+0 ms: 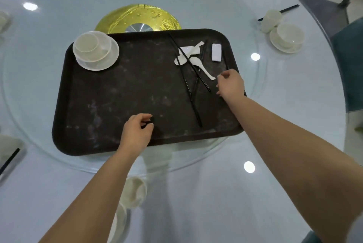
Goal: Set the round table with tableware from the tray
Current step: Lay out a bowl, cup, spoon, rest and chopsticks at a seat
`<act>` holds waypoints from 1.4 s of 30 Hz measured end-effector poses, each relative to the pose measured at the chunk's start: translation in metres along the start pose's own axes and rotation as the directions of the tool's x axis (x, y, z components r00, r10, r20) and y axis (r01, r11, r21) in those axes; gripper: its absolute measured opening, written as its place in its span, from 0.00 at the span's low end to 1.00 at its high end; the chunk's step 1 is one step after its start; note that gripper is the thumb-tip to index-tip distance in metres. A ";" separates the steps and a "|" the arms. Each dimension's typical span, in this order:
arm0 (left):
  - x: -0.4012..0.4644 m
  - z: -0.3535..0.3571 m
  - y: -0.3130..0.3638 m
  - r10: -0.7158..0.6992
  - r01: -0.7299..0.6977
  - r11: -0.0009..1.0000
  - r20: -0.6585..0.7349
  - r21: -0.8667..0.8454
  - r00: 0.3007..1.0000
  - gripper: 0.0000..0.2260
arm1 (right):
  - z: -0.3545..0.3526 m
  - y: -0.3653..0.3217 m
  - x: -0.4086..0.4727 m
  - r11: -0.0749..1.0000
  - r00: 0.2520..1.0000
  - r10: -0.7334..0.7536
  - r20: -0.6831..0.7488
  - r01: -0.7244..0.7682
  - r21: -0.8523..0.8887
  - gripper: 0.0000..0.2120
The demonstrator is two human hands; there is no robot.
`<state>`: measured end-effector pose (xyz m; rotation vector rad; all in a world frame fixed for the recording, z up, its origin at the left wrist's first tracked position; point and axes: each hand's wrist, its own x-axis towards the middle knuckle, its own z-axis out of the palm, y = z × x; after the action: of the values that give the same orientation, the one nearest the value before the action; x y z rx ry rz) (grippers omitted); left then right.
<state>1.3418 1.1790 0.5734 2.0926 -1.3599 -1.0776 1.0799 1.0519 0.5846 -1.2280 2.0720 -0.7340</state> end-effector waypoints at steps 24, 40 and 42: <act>-0.001 0.003 -0.002 0.008 -0.008 1.000 -0.004 -0.020 1.000 0.14 | 0.026 -0.027 0.103 0.986 0.999 0.039 -0.010 -0.040 -0.162 0.12; -0.050 -0.007 0.009 -0.047 0.045 0.962 -0.001 -0.270 0.999 0.11 | -0.007 -0.012 -0.073 0.871 0.965 0.146 0.217 -0.229 0.434 0.05; -0.069 -0.009 0.011 -0.047 0.040 0.941 -0.012 -0.335 0.999 0.10 | -0.008 -0.009 -0.113 0.846 0.936 0.155 0.317 -0.291 0.446 0.04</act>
<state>1.3269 1.2357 0.6127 1.8838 -1.0386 -1.2079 1.1215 1.1506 0.6212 -0.7353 1.6308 -0.8566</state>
